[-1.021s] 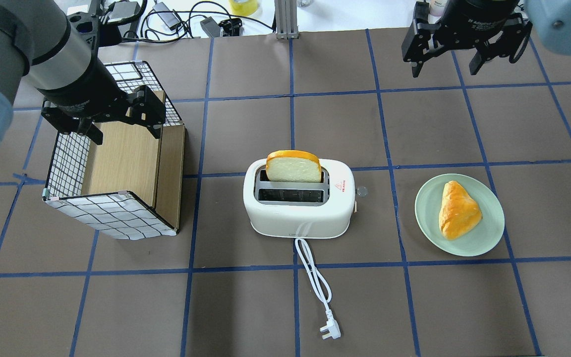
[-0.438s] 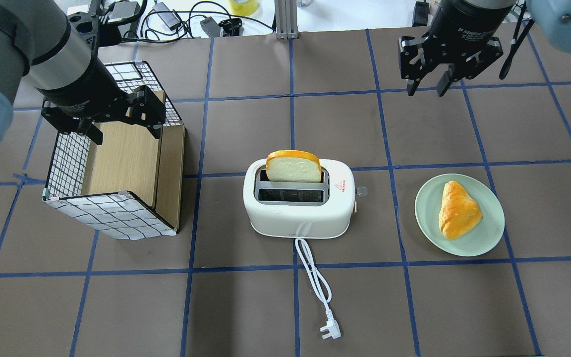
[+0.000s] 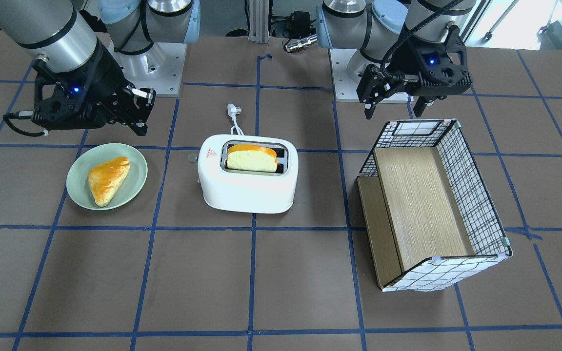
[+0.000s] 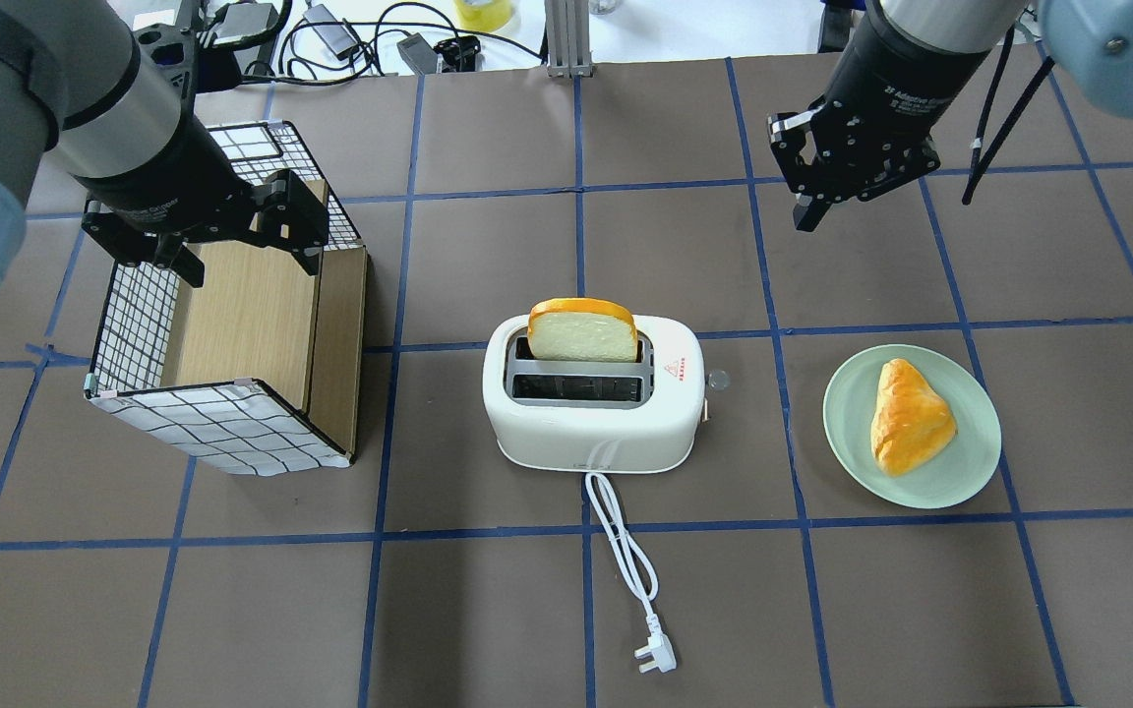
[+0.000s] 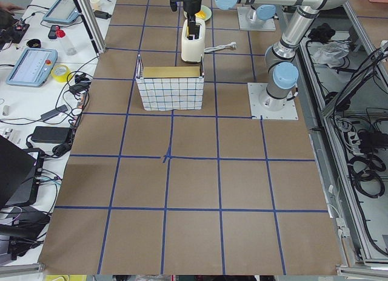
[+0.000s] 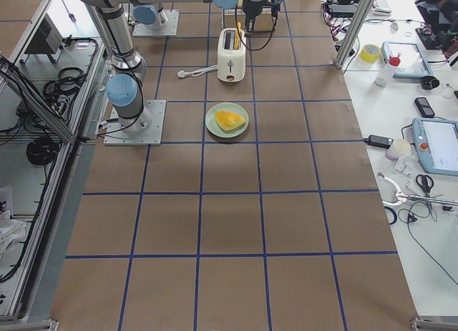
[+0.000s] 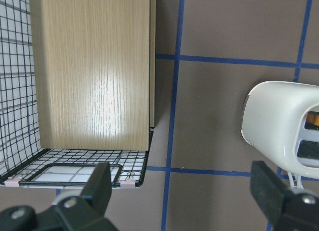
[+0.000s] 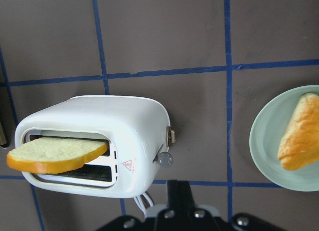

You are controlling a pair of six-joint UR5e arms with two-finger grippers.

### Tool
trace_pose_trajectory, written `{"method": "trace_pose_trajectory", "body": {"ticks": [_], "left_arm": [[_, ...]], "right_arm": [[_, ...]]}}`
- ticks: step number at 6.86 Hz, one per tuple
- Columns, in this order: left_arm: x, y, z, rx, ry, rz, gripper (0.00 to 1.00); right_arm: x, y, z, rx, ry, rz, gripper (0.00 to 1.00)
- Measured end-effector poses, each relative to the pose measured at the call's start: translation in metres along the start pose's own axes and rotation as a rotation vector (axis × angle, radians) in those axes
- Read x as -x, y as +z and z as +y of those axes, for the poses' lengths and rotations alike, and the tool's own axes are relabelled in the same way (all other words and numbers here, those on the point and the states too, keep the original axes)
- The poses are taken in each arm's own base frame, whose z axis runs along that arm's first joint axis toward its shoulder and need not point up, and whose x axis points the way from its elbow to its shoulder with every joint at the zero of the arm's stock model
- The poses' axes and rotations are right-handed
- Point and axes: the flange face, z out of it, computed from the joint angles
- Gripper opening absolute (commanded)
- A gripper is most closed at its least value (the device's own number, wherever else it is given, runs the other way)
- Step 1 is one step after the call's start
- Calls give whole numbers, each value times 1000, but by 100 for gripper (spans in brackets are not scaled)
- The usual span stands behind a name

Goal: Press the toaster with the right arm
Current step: 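Move the right gripper down toward the lever on the white toaster's side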

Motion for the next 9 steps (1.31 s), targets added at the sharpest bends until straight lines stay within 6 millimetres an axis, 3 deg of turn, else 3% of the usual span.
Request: {"method": "trace_pose_trajectory", "body": {"ticks": [5,9], "left_arm": [[0,0,0,0,0,0,100],[0,0,0,0,0,0,100]], "right_arm": [[-34,122,2,123,1,-202,0],[-42,170,5,122,-42,-241,0]]}}
